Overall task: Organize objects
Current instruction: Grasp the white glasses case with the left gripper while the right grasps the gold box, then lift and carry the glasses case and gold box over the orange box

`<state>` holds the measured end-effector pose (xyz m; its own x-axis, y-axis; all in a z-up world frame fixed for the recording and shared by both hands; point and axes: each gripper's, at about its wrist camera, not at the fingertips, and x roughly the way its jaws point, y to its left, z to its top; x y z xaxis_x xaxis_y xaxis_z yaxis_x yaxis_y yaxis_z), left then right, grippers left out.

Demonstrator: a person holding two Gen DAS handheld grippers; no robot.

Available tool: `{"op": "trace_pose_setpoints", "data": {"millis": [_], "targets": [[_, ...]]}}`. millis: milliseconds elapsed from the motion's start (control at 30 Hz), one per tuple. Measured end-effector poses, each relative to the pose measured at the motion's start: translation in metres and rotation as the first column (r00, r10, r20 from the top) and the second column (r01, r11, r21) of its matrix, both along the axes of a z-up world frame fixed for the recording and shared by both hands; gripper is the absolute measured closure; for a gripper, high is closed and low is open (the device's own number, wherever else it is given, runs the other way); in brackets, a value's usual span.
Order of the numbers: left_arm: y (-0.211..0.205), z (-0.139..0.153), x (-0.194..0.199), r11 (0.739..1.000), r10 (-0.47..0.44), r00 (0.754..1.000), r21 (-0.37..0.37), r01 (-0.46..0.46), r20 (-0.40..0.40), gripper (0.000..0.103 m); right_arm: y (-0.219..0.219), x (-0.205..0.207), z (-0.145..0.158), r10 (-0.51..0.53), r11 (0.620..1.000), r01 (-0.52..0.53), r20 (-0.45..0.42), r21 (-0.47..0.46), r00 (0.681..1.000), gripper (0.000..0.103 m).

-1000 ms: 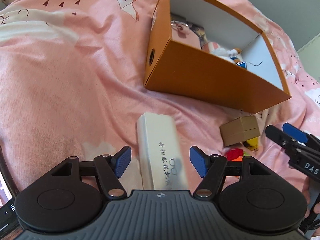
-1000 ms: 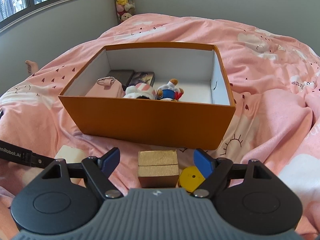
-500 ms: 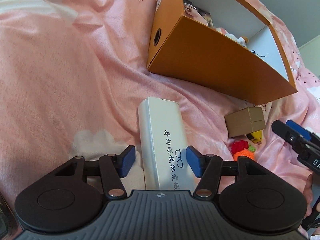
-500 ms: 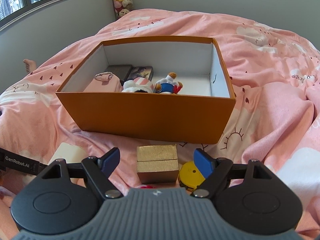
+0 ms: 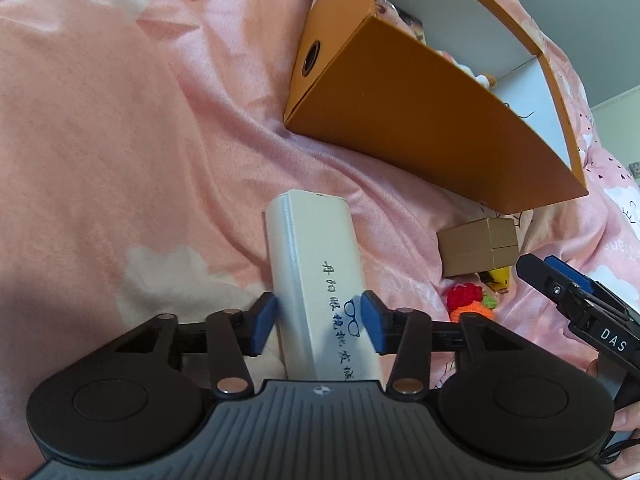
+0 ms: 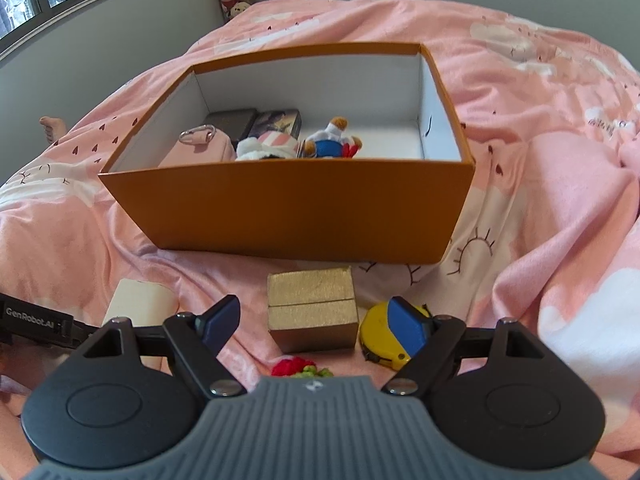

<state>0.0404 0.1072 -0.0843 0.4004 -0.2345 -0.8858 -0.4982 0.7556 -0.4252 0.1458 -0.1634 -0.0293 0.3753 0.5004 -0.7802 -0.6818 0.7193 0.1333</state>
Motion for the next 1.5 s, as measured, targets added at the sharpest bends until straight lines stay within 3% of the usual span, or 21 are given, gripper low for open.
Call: {"op": "trace_pose_setpoints", "data": {"millis": [133, 267, 467, 600, 800, 1267, 1500], "targets": [[0.001, -0.006, 0.002, 1.000, 0.011, 1.000, -0.028, -0.011, 0.004, 0.045, 0.006, 0.005, -0.005, 0.021, 1.000, -0.021, -0.002, -0.011, 1.000, 0.022], [-0.001, 0.002, -0.003, 1.000, 0.023, 0.999, -0.015, -0.022, 0.036, 0.057, 0.015, 0.012, -0.010, 0.056, 0.998, -0.055, 0.006, -0.040, 0.998, 0.022], [-0.007, 0.012, -0.006, 1.000, 0.008, 0.997, 0.012, -0.009, 0.078, 0.063, 0.021, 0.024, -0.021, 0.075, 0.996, -0.078, -0.047, -0.051, 0.996, 0.022], [-0.011, 0.019, -0.004, 0.999, -0.011, 0.994, 0.039, 0.007, 0.110, 0.065, 0.025, 0.030, -0.028, 0.095, 0.993, -0.101, -0.085, -0.064, 0.992, 0.040], [-0.016, 0.024, -0.002, 0.996, -0.035, 0.990, 0.080, 0.024, 0.135, 0.066, 0.025, 0.026, -0.028, 0.099, 0.992, -0.105, -0.085, -0.067, 0.991, 0.041], [-0.034, 0.074, 0.000, 0.972, -0.140, 0.954, 0.220, 0.081, 0.265, 0.070, 0.004, 0.014, 0.041, 0.137, 0.990, -0.136, -0.019, 0.046, 0.990, 0.041], [-0.035, 0.101, 0.014, 0.970, -0.171, 0.926, 0.223, 0.098, 0.338, 0.070, 0.003, 0.011, 0.080, 0.184, 0.978, -0.188, 0.044, 0.090, 0.982, 0.041]]}}
